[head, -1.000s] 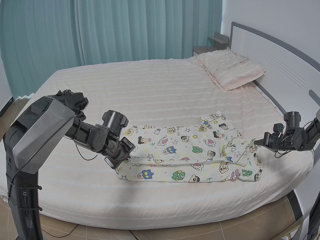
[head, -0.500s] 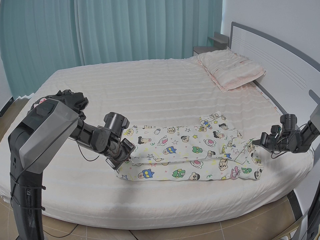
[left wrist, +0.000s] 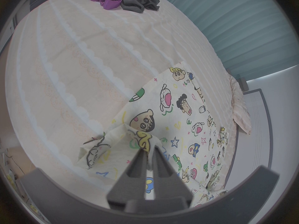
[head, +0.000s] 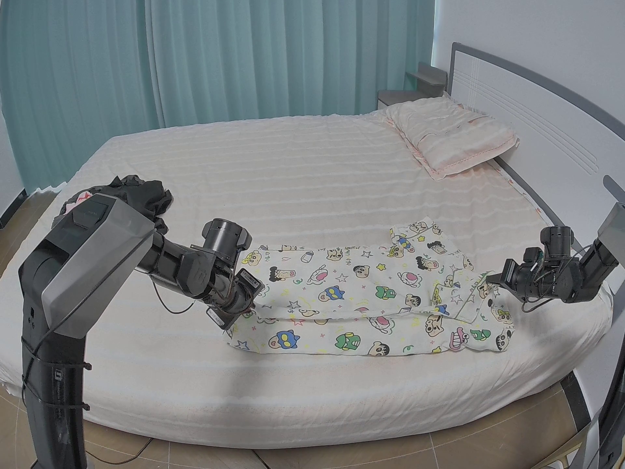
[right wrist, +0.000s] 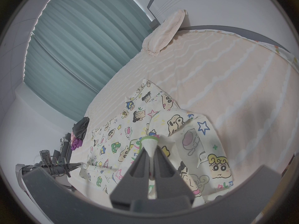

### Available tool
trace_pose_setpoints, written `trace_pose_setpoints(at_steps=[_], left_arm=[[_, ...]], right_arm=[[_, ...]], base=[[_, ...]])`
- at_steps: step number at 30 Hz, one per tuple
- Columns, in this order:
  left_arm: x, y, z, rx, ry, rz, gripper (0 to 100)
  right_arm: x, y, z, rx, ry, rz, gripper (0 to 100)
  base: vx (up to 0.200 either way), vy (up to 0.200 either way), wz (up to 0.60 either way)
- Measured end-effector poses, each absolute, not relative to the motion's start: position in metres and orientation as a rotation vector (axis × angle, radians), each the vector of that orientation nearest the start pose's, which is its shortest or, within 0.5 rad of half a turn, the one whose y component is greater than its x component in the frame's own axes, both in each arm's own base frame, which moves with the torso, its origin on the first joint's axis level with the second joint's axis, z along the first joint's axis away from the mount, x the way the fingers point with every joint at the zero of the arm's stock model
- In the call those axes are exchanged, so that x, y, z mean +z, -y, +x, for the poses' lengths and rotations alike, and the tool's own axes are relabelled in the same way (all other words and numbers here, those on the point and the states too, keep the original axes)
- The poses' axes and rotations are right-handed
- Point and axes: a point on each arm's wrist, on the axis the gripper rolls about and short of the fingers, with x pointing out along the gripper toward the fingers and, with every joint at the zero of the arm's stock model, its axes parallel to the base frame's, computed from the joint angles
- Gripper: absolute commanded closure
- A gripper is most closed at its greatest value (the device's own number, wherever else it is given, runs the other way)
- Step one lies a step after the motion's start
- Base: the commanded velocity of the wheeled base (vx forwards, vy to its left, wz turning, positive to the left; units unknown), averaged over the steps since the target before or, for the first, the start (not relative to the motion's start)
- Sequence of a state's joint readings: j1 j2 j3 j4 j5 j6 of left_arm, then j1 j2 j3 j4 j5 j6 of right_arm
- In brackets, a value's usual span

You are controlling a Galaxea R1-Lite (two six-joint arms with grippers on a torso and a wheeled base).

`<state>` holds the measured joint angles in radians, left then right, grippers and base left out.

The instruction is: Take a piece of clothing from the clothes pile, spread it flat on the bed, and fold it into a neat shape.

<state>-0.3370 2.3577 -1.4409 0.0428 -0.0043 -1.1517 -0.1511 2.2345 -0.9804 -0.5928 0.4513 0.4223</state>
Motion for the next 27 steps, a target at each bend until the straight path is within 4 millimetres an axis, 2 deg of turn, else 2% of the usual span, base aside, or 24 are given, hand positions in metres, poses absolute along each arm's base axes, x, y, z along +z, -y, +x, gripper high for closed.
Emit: trace_pose_setpoints(at_steps=[8,15,22,27], left_arm=[[0.033,0.140,0.416,0.275,-0.996,-0.903,0],[0.045,0.136,0.411,0.274,-0.989,-0.930,0],[0.059,0.128,0.381,0.236,-1.010,-0.955,0],[0.066,0.122,0.357,0.177,-0.985,-1.010,0]], right_arm=[[0.021,0.047,0.386,0.066,-0.716,0.655,0],[0.027,0.042,0.383,-0.049,-0.688,0.834,0],[0.033,0.022,0.371,-0.141,-0.642,0.906,0],[0.029,0.004,0.368,-0.208,-0.624,0.909,0]], base=[[0.000,0.000,0.00],[0.000,0.000,0.00],[0.000,0.000,0.00],[0.000,0.000,0.00]])
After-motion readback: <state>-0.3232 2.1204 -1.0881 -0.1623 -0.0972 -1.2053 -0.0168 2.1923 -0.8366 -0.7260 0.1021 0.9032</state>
